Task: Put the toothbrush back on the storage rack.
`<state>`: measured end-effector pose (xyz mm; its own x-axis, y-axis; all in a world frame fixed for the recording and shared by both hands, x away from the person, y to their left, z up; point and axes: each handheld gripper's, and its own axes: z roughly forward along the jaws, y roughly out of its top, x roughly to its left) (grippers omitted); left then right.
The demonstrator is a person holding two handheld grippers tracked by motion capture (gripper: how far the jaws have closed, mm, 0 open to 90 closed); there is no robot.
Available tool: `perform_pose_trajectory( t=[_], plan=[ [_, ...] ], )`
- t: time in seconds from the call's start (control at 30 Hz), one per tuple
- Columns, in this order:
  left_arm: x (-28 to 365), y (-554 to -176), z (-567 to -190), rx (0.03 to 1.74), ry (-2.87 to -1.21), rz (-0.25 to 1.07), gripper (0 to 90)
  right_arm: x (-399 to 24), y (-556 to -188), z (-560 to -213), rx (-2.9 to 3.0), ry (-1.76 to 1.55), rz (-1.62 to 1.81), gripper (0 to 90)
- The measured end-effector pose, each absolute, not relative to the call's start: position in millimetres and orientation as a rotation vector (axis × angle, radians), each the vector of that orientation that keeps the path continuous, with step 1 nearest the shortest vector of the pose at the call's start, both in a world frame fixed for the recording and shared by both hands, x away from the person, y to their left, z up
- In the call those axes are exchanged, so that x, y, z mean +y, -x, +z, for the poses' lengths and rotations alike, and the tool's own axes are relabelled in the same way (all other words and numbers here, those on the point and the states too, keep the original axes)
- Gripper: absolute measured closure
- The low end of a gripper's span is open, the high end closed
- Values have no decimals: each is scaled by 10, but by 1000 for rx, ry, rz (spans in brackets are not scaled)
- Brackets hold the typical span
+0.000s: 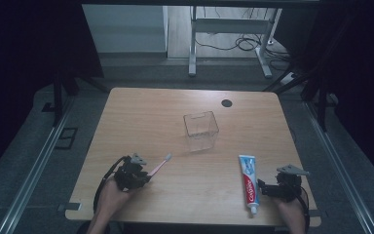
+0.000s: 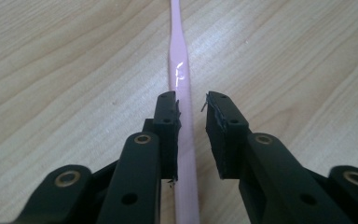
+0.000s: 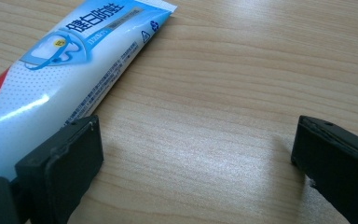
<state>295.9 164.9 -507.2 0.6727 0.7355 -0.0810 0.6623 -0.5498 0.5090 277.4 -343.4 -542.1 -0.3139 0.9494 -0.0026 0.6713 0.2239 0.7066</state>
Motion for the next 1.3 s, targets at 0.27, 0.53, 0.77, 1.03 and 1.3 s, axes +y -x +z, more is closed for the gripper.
perform_pose_trajectory(
  t=[0.27,0.53,0.77,1.03,1.3],
  plan=[
    [1558,-3095,-5061,1094,-2429,174,683,-3433,-2774,-5421,2067,-1493,853,16],
    [1435,-3263,-5026,1100,-2508,157,666,-3434,-2774,-5422,2067,-1491,853,16],
    [1334,-3386,-5023,1105,-2570,112,668,-3434,-2774,-5422,2067,-1491,853,16],
    [1222,-3478,-5026,1129,-2629,80,694,-3434,-2774,-5422,2067,-1491,853,16],
    [1178,-3516,-5030,1152,-2657,75,766,-3432,-2777,-5422,2071,-1489,853,13]
  ],
)
